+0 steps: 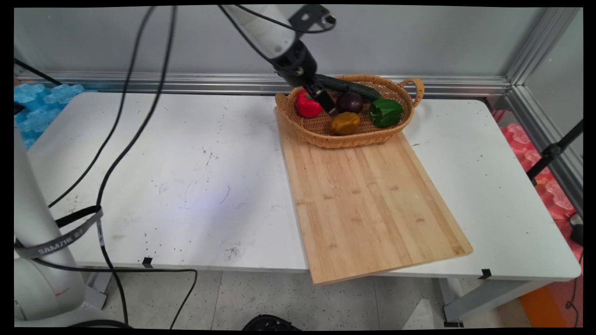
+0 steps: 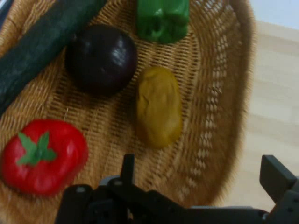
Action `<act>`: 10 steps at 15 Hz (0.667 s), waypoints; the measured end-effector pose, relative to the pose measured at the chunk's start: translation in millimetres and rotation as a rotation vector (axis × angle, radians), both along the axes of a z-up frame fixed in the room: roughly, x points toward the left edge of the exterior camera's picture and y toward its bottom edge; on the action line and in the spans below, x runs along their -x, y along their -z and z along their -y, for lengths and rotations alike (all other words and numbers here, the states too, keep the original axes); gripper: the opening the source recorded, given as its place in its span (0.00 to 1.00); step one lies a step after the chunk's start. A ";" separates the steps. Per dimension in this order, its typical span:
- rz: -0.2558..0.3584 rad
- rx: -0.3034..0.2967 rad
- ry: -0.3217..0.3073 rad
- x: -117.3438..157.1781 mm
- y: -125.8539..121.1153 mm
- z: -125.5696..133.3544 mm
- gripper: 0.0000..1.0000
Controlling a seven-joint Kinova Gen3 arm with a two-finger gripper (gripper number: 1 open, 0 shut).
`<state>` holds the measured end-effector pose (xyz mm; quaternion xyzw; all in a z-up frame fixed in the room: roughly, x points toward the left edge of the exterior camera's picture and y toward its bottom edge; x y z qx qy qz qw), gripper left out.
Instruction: Pick up the potato from the vegetable basket
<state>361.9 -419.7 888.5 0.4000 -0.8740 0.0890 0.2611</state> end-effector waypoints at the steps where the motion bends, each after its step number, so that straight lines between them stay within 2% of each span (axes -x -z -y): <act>1: 0.001 -0.003 -0.009 5.7 6.5 7.8 1.00; 10: 0.031 -0.049 -0.071 43.4 70.2 68.5 1.00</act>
